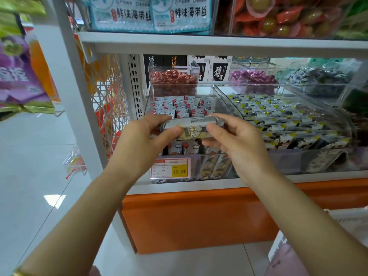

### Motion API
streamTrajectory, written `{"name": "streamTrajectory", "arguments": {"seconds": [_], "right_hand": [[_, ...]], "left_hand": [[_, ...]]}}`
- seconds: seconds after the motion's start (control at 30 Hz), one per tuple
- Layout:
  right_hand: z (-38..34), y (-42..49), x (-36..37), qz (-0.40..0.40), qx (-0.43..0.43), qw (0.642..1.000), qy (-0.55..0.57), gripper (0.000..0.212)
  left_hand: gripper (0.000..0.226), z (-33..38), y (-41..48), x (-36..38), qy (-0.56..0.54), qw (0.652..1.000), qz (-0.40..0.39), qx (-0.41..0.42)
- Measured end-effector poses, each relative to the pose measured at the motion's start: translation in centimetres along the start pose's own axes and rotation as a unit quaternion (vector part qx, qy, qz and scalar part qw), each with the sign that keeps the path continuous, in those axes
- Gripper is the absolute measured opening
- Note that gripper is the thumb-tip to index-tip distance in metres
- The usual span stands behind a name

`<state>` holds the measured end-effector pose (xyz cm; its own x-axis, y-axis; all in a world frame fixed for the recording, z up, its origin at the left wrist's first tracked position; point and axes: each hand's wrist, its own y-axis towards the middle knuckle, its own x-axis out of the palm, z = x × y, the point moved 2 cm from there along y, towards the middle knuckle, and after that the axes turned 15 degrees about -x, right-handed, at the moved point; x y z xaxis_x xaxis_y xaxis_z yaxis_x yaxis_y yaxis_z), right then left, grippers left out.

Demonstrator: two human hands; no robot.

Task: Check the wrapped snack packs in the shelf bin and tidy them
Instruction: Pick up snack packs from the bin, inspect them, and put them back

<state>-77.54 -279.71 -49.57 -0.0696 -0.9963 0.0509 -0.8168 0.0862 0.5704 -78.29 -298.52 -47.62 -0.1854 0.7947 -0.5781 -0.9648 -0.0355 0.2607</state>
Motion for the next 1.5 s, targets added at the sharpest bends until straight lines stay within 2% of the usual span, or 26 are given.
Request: {"name": "streamTrajectory", "arguments": {"seconds": [0.1, 0.2, 0.3, 0.47, 0.57, 0.7, 0.8, 0.87, 0.93, 1.0, 1.07, 1.1, 1.2, 1.27, 1.33, 1.4, 1.5], "right_hand": [[0.1, 0.8, -0.3, 0.039, 0.001, 0.999, 0.012, 0.015], [0.1, 1.5, -0.3, 0.016, 0.017, 1.0, -0.01, 0.013], [0.2, 2.1, 0.2, -0.049, -0.007, 0.992, -0.12, 0.011], [-0.4, 3.7, 0.9, -0.106, -0.05, 0.966, -0.23, 0.022], [-0.8, 4.5, 1.5, -0.151, -0.093, 0.933, -0.313, 0.028], [-0.3, 4.2, 3.1, -0.232, -0.103, 0.905, -0.341, 0.033], [0.7, 3.3, 4.4, -0.23, -0.135, 0.885, -0.382, 0.037], [1.1, 2.7, 5.2, -0.242, -0.166, 0.857, -0.424, 0.034], [1.4, 2.3, 5.6, -0.271, -0.197, 0.81, -0.481, 0.032], [1.5, 2.2, 5.6, -0.313, -0.199, 0.782, -0.501, 0.024], [1.5, 2.4, 5.3, -0.349, -0.174, 0.779, -0.491, 0.028], [1.3, 2.8, 5.2, -0.35, -0.16, 0.791, -0.476, 0.03], [0.5, 4.8, 4.3, -0.27, -0.126, 0.866, -0.402, 0.021], [0.5, 5.8, 4.0, -0.24, -0.113, 0.882, -0.389, 0.023], [1.2, 6.1, 4.1, -0.251, -0.12, 0.862, -0.424, 0.019], [2.0, 5.8, 4.6, -0.276, -0.155, 0.82, -0.477, 0.014], [2.3, 5.5, 5.6, -0.304, -0.193, 0.769, -0.529, 0.021]], "left_hand": [[0.052, -0.5, 0.2, -0.1, 0.18, 0.981, 0.049, 0.059], [0.051, -1.2, 0.1, -0.4, 0.292, 0.952, 0.041, 0.087], [0.052, -2.2, 0.1, -0.5, 0.343, 0.936, -0.018, 0.081], [0.056, -2.8, 0.1, -0.6, 0.353, 0.931, -0.041, 0.087], [0.056, -2.8, 0.0, -0.6, 0.351, 0.931, -0.05, 0.088], [0.058, -2.8, 0.3, -0.7, 0.344, 0.933, -0.055, 0.087], [0.06, -2.8, 0.4, -0.7, 0.335, 0.936, -0.057, 0.088], [0.062, -2.8, 0.4, -0.8, 0.329, 0.939, -0.057, 0.086], [0.064, -2.7, 0.4, -0.8, 0.322, 0.941, -0.059, 0.085], [0.065, -2.7, 0.4, -0.8, 0.32, 0.942, -0.062, 0.084], [0.067, -2.7, 0.4, -0.8, 0.319, 0.942, -0.066, 0.079], [0.067, -2.7, 0.4, -0.8, 0.317, 0.943, -0.068, 0.078], [0.068, -2.5, 0.4, -0.8, 0.312, 0.944, -0.071, 0.077], [0.069, -2.5, 0.4, -0.8, 0.308, 0.946, -0.071, 0.073], [0.069, -2.4, 0.4, -0.8, 0.306, 0.947, -0.068, 0.074], [0.069, -2.4, 0.5, -0.7, 0.303, 0.948, -0.065, 0.076], [0.069, -2.4, 0.5, -0.7, 0.295, 0.95, -0.059, 0.078]]}}
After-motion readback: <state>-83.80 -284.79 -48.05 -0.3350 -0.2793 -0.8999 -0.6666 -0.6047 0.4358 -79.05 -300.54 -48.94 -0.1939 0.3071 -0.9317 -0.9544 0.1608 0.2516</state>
